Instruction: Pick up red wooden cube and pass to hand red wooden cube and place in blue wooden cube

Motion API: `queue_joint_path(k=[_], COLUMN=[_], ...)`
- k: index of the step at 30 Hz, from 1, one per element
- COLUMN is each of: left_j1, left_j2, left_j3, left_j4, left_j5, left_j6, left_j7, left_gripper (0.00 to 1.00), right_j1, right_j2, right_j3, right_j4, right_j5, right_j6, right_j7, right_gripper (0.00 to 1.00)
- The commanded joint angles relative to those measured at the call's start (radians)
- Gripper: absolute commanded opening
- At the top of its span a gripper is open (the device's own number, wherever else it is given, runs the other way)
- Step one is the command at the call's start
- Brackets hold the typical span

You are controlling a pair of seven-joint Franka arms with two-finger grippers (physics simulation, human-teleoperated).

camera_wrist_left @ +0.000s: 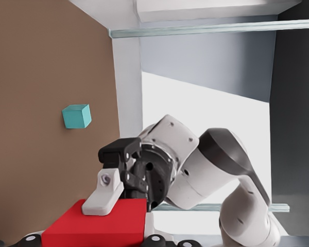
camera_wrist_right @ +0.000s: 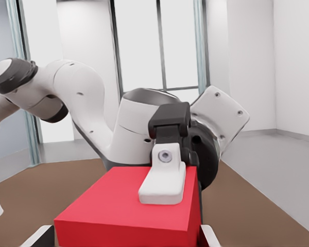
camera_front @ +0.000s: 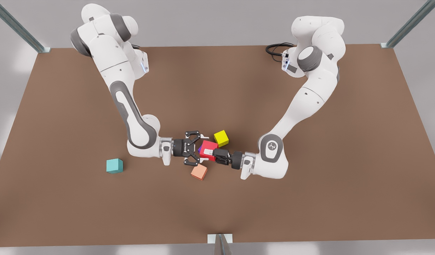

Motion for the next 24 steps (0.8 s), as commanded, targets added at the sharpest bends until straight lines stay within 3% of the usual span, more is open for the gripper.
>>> queue_joint_path(k=[1,6,7,8,9,14,15,17,24], left_j1=[0.0,-0.006,-0.005,-0.005,-0.005,-0.005,-0.005,-0.003,0.083], left_j2=[-0.002,-0.002,-0.004,-0.005,-0.007,-0.005,-0.007,-0.008,-0.014], left_j3=[-0.001,0.001,0.001,0.001,-0.001,0.001,0.001,0.001,0.001], left_j4=[0.001,0.001,0.001,0.001,0.001,0.001,0.001,0.001,-0.001], left_j5=[-0.006,-0.006,-0.008,-0.006,-0.008,-0.006,-0.006,-0.006,0.023], left_j6=[0.001,0.005,0.005,0.005,0.005,0.005,0.005,0.005,-0.07], left_j7=[0.014,0.014,0.012,0.011,0.011,0.011,0.011,0.011,0.012], left_gripper=[0.62,0.62,0.62,0.62,0.62,0.64,0.7,1.0,1.0], right_j1=[0.008,0.026,0.026,0.026,0.026,0.02,0.02,0.019,0.017], right_j2=[0.002,0.014,0.016,0.016,0.016,0.014,0.013,0.013,0.011], right_j3=[0.001,0.001,0.001,0.001,0.0,0.0,0.001,0.0,0.0], right_j4=[0.004,0.019,0.021,0.021,0.019,0.016,0.016,0.016,0.015], right_j5=[0.012,0.022,0.022,0.022,0.022,0.02,0.02,0.02,0.018], right_j6=[0.019,0.043,0.045,0.046,0.046,0.045,0.045,0.045,0.037], right_j7=[-0.025,-0.021,-0.021,-0.021,-0.021,-0.021,-0.021,-0.021,-0.021], right_gripper=[1.0,0.96,0.86,0.58,0.53,0.53,0.54,0.54,0.55])
